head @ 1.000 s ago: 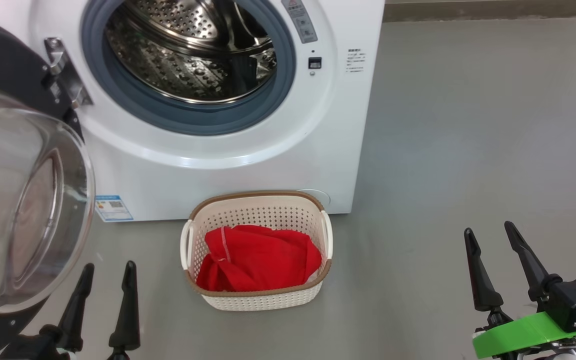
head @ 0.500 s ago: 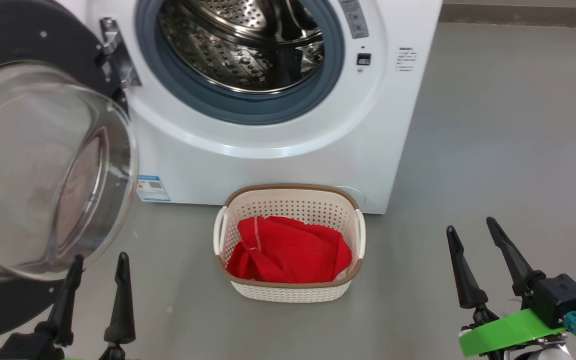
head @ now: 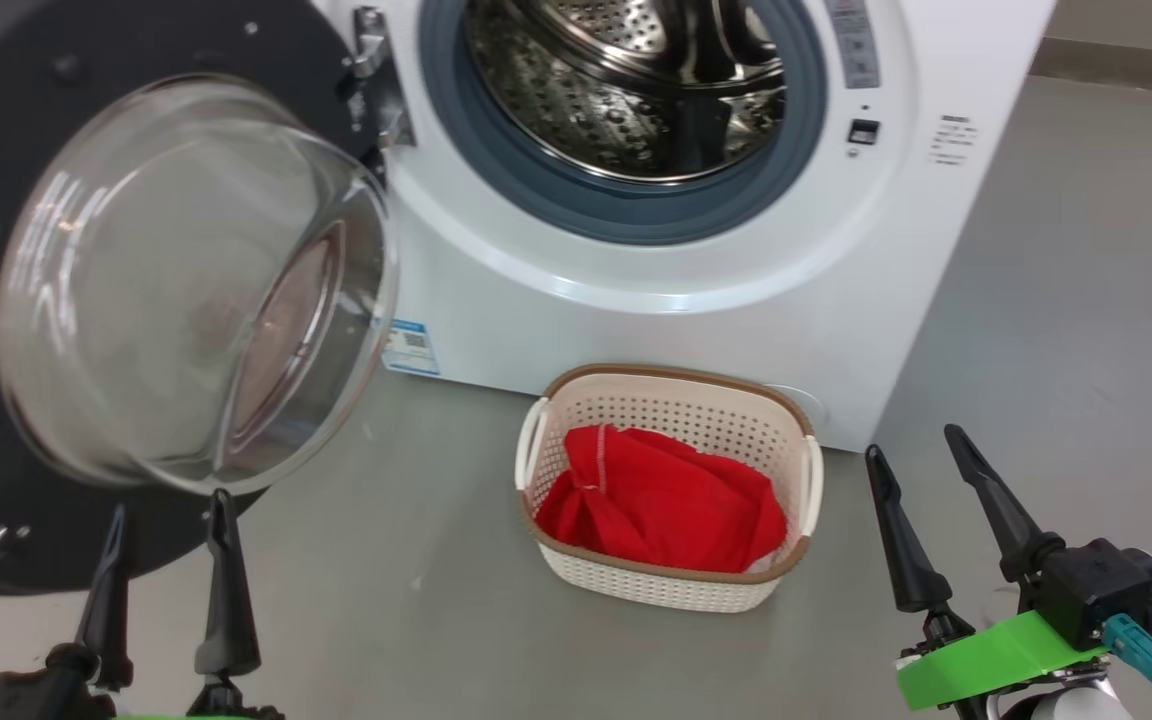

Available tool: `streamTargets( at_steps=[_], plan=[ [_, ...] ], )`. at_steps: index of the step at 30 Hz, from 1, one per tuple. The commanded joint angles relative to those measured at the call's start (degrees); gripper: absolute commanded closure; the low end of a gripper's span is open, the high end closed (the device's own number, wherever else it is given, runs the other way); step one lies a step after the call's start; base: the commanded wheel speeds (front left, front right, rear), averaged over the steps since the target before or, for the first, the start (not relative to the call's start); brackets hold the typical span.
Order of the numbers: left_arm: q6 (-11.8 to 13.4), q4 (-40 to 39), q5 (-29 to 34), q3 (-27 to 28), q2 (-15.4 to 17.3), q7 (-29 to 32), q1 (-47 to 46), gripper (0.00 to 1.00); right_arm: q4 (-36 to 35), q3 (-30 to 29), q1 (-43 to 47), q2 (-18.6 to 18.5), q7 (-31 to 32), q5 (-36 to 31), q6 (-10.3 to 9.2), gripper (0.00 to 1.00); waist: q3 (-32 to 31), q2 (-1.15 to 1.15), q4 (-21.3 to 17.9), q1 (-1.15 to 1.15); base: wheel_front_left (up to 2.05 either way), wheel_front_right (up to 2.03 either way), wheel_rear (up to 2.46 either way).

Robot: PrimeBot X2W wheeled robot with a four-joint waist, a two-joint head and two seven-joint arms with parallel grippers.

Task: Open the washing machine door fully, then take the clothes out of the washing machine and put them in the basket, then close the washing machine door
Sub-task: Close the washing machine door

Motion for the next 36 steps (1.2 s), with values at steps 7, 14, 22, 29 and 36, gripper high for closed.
streamTargets(
  at_steps=[7, 14, 22, 29, 36],
  plan=[
    [1.2, -3.0, 0.2, 1.7, 0.4, 0.5, -0.2, 0.0, -1.7, 3.0, -2.4, -0.6, -0.4, -0.6, 0.34, 0.0, 0.5, 0.0, 6.1, 0.0, 0.0, 0.0, 0.0],
    [2.0, -3.3, 0.3, 2.0, 0.7, 0.6, 0.0, 0.0, -1.5, 4.2, -2.0, -0.6, -0.4, -0.4, 0.34, 0.0, 0.3, 0.0, 8.9, 0.0, 0.0, 0.0, 0.0],
    [3.5, -3.7, 0.1, 3.0, 0.4, 0.5, 0.3, 0.0, -0.7, 4.2, -1.2, -0.6, -0.4, 0.3, 0.34, 0.0, -0.3, 0.0, 10.0, 0.0, 0.0, 0.0, 0.0],
    [3.8, -3.3, -0.5, 2.9, 0.6, 1.3, 0.4, 0.0, -0.6, 4.1, -1.2, -0.6, -0.4, 0.6, 0.34, 0.0, -0.6, 0.0, 9.5, 0.0, 0.0, 0.0, 0.0],
    [4.1, -4.0, 0.0, 3.3, 1.1, 0.7, 0.1, 1.0, -0.4, 3.9, -0.5, -0.6, -0.4, 0.8, 0.34, 0.0, -0.9, 0.0, 9.0, 0.0, 0.0, 0.0, 0.0]
  ],
)
